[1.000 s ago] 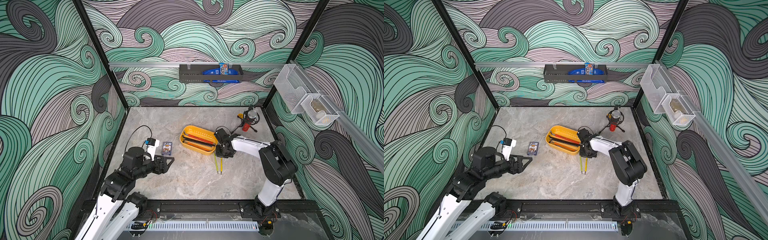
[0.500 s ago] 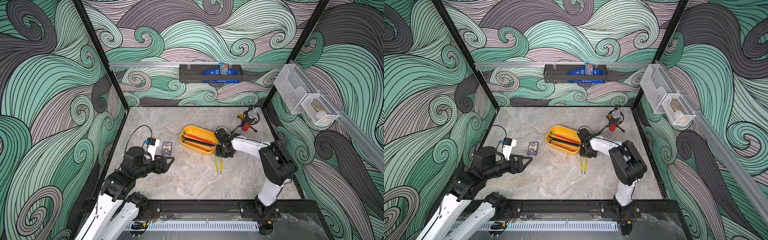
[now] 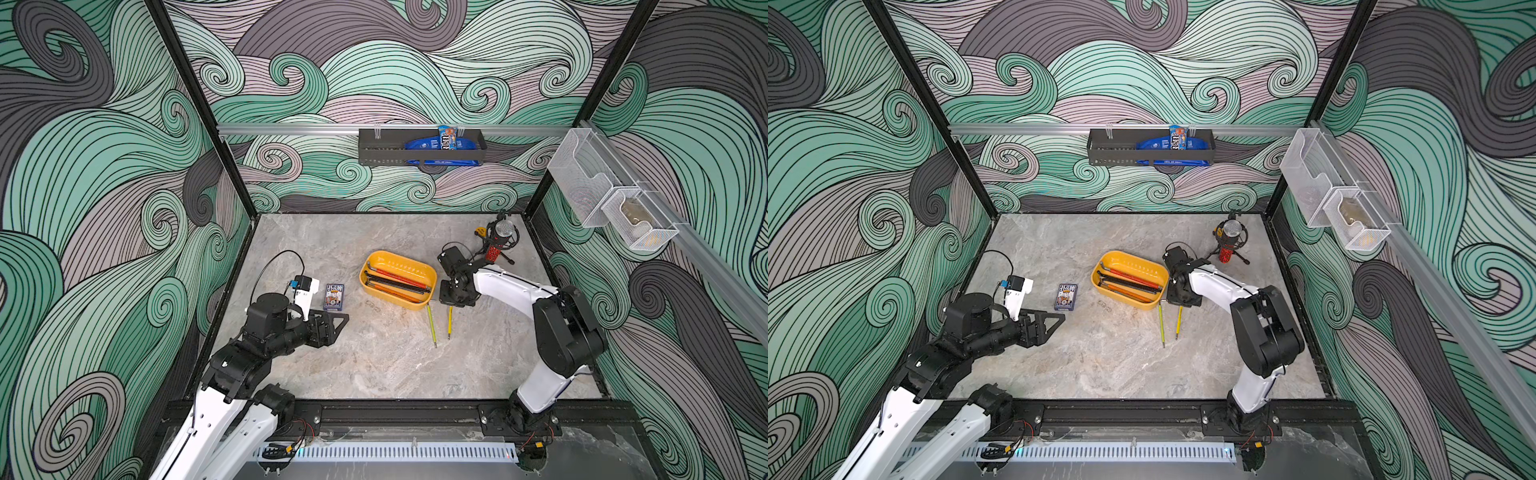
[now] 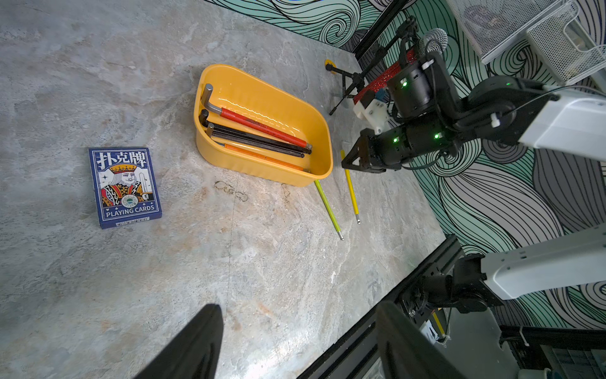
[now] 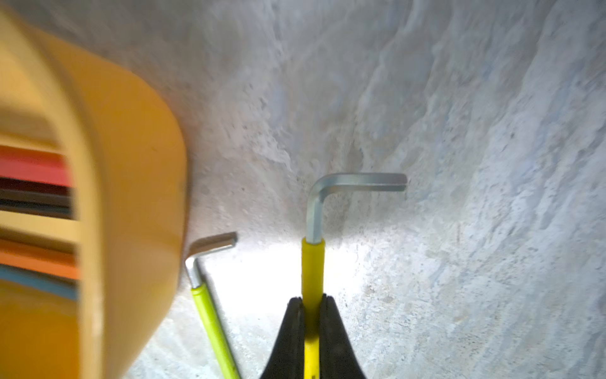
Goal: Put the hex key on the desktop into the storage box
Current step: Pick up the Allen key from the center of the board, then place the Allen key in the storage box.
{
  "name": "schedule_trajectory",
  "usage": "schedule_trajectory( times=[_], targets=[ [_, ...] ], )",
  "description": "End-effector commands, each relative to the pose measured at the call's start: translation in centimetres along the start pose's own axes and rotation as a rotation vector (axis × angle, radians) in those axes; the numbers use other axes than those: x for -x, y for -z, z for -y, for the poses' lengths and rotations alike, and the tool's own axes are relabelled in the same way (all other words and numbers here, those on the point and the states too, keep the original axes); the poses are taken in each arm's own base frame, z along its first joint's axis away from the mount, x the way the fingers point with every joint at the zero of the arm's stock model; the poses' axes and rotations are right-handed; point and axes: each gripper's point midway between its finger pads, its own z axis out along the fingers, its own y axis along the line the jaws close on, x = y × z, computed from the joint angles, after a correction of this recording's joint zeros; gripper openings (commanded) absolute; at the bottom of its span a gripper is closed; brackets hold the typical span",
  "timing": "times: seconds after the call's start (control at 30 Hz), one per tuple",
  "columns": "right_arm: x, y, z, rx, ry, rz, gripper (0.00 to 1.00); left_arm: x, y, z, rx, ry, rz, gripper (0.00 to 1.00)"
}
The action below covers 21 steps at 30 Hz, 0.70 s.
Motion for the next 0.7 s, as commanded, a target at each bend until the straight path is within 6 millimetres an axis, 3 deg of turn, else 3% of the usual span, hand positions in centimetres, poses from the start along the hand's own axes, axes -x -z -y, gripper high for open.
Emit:
schedule_trajectory(
  times=[0.0,0.17,0.33,0.53,0.67],
  targets=[
    [4.0,3.8,-1.0,0.034,0.078,0.125,0.0,0.9,0.4,0.9,-0.025,-0.012,0.026,0.76],
    [8.6,7.6,-4.9,0.136,0.255,0.236,0.0,0.9,0.5,0.9,-0.026,-0.016,0.025,0.76],
    [11.9,10.6,-8.4,0.183,0.421,0.344,0.0,0.9,0.5,1.0,-0.028,-0.022,0.02,0.76],
    [12.0,11.7,-15.1,0.216,0.734,0.454,0.0,0.6,0.7,1.0,-0.031,-0.02,0.013,0.76],
    [11.7,11.8,-18.2,0.247,0.825,0.534,0.0,0.4,1.0,1.1,-0.032,-0.025,0.005,0.76]
  ],
)
